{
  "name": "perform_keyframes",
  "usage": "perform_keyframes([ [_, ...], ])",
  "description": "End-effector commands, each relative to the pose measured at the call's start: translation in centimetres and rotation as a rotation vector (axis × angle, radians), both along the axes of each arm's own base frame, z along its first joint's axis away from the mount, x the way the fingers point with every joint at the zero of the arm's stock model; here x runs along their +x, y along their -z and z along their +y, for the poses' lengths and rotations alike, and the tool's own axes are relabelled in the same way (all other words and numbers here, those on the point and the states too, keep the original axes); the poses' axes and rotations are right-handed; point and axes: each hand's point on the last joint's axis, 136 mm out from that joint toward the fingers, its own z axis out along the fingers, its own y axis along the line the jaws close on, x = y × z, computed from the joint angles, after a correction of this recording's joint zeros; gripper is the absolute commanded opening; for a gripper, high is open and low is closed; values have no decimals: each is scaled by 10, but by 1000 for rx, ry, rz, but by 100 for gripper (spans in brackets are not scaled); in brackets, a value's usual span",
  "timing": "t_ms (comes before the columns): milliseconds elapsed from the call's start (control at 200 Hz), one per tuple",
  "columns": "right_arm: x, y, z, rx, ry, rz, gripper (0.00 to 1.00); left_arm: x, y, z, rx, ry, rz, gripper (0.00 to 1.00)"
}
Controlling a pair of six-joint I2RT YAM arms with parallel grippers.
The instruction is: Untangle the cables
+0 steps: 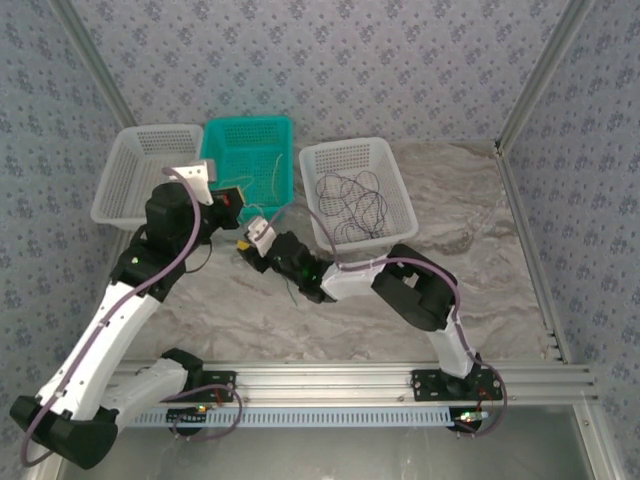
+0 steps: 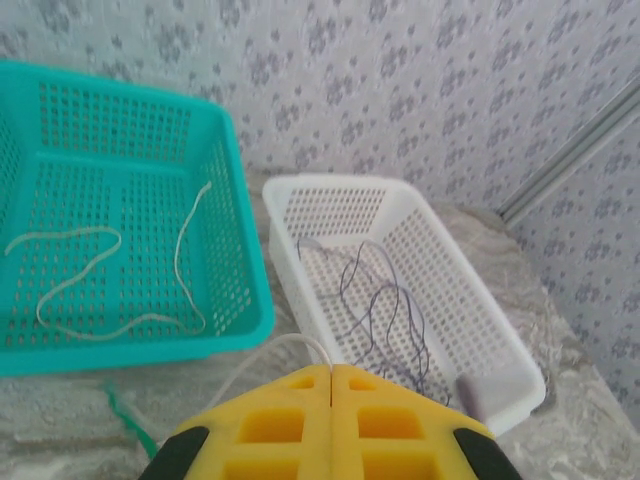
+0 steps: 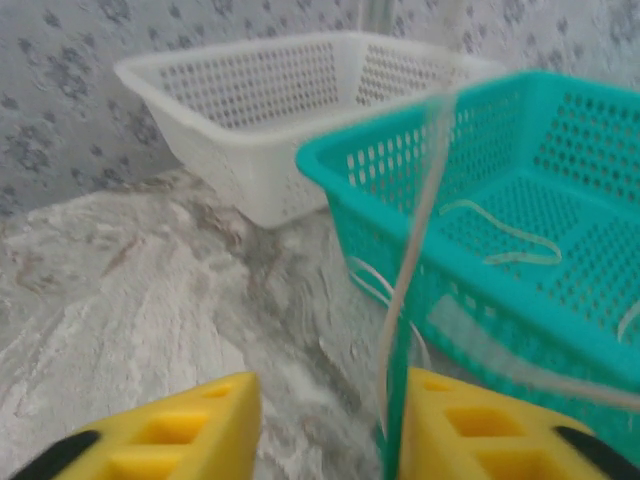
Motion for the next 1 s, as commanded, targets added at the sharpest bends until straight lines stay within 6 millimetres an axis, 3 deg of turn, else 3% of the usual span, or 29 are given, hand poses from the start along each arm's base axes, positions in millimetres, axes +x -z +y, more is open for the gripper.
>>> perform_keyframes([
  [0,12,7,-22,41,146,-2,30,-4,-36,18,6,-78,-88,0],
  [125,5,26,-34,18,153,38,22,2,-48,43,27,-183,-86,0],
  [265,-6,51,-51,-17,157,90,10,7,-75,61,-1,-216,-129,0],
  [440,-19,74,-67,-34,159,154,5,14,-96,63,-5,-212,-168,0],
  [655,-34,77,-74,-45,129,183,5,35,-126,57,5,-182,-243,0],
  [844,-45,65,-76,-35,106,196,5,81,-141,51,19,-176,-291,0],
  [924,-47,58,-79,-32,107,194,5,112,-135,44,32,-157,-281,0],
  [999,-51,50,-82,-31,106,198,5,148,-115,36,44,-143,-224,0],
])
